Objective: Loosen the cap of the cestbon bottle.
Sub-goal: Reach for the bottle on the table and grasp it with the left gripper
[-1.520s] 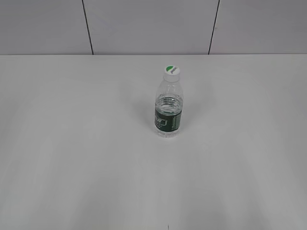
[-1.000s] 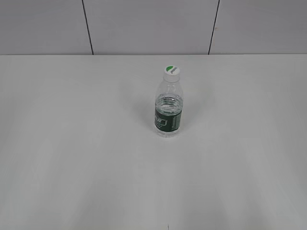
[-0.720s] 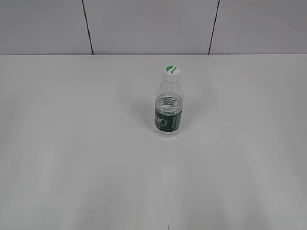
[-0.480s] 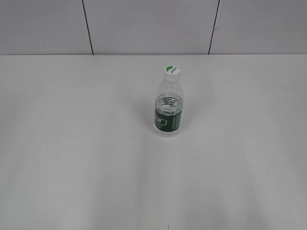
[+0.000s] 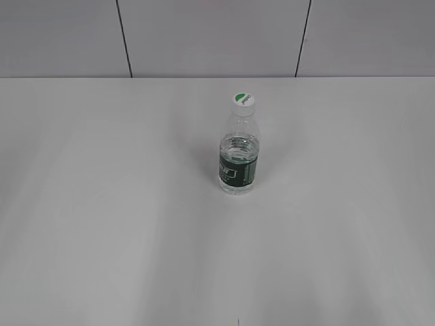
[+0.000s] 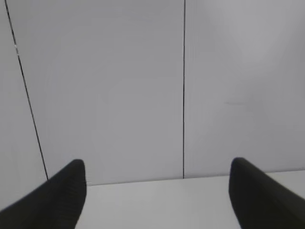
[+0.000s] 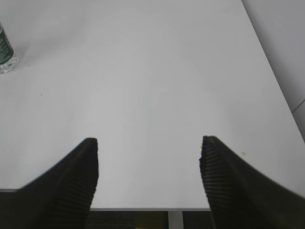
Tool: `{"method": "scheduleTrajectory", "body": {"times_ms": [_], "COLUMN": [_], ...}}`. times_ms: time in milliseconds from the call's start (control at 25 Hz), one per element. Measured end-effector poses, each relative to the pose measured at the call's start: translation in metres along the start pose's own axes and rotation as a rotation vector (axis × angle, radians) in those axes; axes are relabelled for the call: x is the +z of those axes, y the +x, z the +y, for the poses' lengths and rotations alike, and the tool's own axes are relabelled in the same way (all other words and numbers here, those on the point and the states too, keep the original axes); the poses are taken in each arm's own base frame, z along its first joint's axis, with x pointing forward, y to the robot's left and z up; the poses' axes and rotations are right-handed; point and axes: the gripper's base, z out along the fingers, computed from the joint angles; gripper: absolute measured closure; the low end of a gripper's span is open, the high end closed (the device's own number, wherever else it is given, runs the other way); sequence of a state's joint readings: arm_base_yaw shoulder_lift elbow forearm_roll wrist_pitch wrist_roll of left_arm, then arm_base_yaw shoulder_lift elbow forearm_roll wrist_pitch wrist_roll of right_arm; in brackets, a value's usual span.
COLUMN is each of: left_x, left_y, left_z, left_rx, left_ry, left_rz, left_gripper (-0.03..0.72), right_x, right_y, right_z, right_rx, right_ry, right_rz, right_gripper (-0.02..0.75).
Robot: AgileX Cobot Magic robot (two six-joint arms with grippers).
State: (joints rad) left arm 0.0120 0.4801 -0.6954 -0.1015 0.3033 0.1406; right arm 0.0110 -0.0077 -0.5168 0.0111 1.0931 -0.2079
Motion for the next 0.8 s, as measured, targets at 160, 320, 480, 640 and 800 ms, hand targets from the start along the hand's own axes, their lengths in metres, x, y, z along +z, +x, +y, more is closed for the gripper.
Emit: {"method": "scheduleTrajectory", "body": {"times_ms": [160,320,480,640,800], "left_x": [0.038,0.067,0.1,0.129,0.158], "left_y": [-0.004,-0.001,0.011,0.026,0.043], "left_z": [0.003,0.005,0.005,0.003,0.002], "left_rx": [0.013,0.028,0.122,0.206,0.214], "left_ry": [-0.02,-0.037,-0.036,-0.014,0.002], "left_rz": [-0.042,-0.078,-0.063,-0.051,-0.077], "left_gripper": [0.127,0.127,0.127,0.127,0.127], "right_x": [0.0,0.0,0.0,0.0,0.0], "right_y": [0.0,0.0,0.0,0.0,0.0], "right_z": [0.0,0.0,0.0,0.0,0.0], "right_rx": [0.0,0.0,0.0,0.0,0.0], "right_ry": [0.0,0.0,0.0,0.0,0.0], "right_rz": [0.0,0.0,0.0,0.0,0.0], "right_gripper": [0.226,0.226,0.226,0.226,0.226]}}
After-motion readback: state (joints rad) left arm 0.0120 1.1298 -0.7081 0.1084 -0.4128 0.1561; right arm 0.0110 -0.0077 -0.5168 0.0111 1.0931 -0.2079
